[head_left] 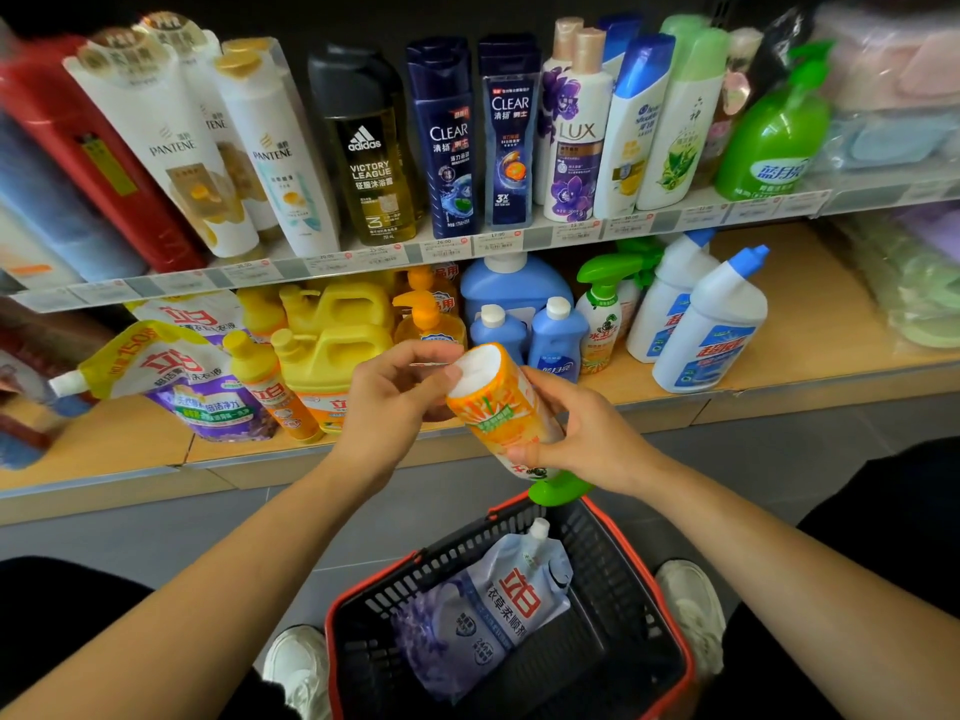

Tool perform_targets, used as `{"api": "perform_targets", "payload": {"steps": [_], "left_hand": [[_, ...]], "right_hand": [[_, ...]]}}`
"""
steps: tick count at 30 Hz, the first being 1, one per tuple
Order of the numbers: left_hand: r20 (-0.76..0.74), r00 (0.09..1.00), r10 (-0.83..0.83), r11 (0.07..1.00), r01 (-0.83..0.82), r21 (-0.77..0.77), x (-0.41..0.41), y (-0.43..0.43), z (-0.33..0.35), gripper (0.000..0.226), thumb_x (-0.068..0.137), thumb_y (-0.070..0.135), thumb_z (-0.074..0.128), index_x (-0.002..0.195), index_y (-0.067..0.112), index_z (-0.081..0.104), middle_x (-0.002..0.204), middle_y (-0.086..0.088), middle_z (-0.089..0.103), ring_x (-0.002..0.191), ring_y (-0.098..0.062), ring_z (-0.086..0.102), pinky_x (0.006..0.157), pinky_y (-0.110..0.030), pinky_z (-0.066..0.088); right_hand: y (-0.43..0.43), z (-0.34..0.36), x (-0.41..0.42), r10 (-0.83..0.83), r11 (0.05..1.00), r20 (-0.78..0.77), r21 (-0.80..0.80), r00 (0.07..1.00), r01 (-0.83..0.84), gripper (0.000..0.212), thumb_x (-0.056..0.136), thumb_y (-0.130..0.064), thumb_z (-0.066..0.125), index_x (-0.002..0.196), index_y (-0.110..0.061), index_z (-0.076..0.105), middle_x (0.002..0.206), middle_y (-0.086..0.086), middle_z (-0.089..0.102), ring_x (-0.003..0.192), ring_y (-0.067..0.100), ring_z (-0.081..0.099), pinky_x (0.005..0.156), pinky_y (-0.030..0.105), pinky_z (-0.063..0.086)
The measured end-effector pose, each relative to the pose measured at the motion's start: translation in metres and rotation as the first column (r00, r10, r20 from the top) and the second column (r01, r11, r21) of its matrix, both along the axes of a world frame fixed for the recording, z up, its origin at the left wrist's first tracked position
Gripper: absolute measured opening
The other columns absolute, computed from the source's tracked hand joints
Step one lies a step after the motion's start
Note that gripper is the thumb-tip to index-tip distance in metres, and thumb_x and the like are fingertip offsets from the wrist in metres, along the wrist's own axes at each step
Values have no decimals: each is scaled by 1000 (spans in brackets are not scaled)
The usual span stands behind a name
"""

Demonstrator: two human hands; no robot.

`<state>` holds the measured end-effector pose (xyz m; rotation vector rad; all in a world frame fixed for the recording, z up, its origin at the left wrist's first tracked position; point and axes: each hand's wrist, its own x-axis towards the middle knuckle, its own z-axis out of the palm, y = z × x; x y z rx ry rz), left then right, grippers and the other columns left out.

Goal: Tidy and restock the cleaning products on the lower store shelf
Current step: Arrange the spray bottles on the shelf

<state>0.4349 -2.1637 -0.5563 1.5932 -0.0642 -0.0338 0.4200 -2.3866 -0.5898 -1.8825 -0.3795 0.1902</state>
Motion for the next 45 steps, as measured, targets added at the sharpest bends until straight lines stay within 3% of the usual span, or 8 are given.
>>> {"api": "perform_targets", "payload": {"steps": [4,8,13,19,28,34,40,45], "left_hand": [[-108,994,-14,992,1,-123,-2,-1,-9,26,98,5,61,122,14,68,118,-8,72,100,-26,73,77,-35,62],[-263,950,-167,977,196,88,-15,-9,-35,32,94,7,68,125,14,66,121,-8,71,114,-28,67,87,-36,58],[-377,846,-378,840,484,246,-25,-20,-66,43,85,14,81,125,8,65,119,-11,73,111,-24,69,102,-41,53],[-356,914,-193,975,220,35,-19,-26,-71,32,82,-4,77,96,10,52,97,-20,74,85,-24,74,81,-37,60],[-296,948,-115,990,85,-112,-10,-37,-66,42,81,-4,77,119,2,59,111,-8,74,99,-21,73,84,-38,62],[-166,985,-37,997,26,-67,9,-31,-51,32,81,-2,79,107,8,64,110,-20,72,96,-33,72,72,-34,63],[49,997,-55,926,33,376,38,-21,-54,36,76,15,88,108,16,72,94,-2,72,89,-24,70,80,-45,59],[15,990,-139,819,106,564,48,-19,-76,36,74,23,89,107,21,76,96,5,75,88,-10,69,80,-42,59]], "right_hand": [[-2,-3,5,-79,992,-80,94,994,87,54,78,-33,83,125,-39,57,118,-16,70,109,2,65,88,17,50],[-5,-3,11,-156,934,-209,286,965,213,52,75,-28,84,121,-28,60,116,-2,73,111,18,67,97,42,51],[-8,5,10,-196,843,-335,423,922,333,50,73,-31,76,119,-21,58,114,1,74,108,18,69,91,42,56],[-21,0,14,-219,813,-477,394,852,429,36,92,-32,66,125,-21,58,118,-2,72,107,20,70,85,46,60],[-29,-16,27,-168,596,-633,546,756,589,42,87,-40,65,124,-22,57,117,8,72,105,30,71,79,48,60],[-40,-18,30,-297,767,-707,223,641,601,41,88,-50,67,115,-19,63,107,12,75,90,29,75,70,38,61],[-65,-7,58,-634,772,-273,-159,724,616,9,87,-14,73,96,-14,75,96,11,76,80,21,74,78,36,61],[-91,7,104,-471,736,212,-441,856,514,36,83,-15,76,119,-14,70,118,6,68,103,17,62,87,25,46]]}}
